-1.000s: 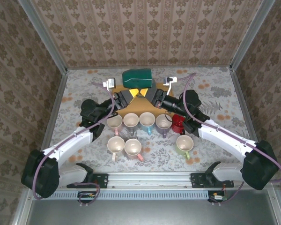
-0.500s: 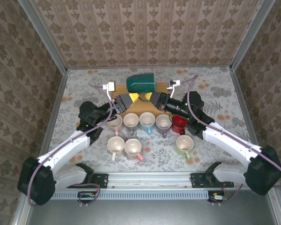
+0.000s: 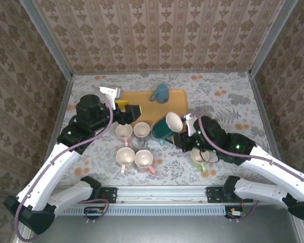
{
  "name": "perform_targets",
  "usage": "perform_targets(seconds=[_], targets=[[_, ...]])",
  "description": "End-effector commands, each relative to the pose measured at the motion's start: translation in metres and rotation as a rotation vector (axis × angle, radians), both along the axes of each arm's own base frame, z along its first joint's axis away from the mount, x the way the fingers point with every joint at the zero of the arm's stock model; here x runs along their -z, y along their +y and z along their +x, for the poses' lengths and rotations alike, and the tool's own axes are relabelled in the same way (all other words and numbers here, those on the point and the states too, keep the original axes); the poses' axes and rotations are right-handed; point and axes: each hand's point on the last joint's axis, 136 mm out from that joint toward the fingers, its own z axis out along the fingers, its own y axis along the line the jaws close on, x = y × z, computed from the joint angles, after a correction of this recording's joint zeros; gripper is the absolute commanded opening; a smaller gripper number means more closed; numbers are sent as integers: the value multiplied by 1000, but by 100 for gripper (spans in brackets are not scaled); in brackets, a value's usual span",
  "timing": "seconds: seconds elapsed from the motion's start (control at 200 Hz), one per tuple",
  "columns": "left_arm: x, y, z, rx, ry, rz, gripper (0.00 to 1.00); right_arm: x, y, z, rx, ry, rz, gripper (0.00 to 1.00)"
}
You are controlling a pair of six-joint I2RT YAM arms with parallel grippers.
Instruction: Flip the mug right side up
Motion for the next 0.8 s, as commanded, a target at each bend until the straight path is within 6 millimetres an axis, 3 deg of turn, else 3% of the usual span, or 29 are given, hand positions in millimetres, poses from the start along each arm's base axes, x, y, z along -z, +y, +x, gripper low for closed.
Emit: perform_targets(seconds=[0.0, 0.21, 0.375, 0.795], targets=[[34, 21, -2, -22, -32, 280, 82, -2, -40, -8, 29, -130, -243, 0], [53, 34, 7, -87, -90, 347, 83, 35, -44, -42, -23, -112, -427, 0], [64, 35, 7, -90, -86, 352, 83, 64, -21, -56, -52, -103, -431, 0], [62, 39, 5, -106, -106, 342, 82, 112, 20, -56, -54, -49, -447, 0]])
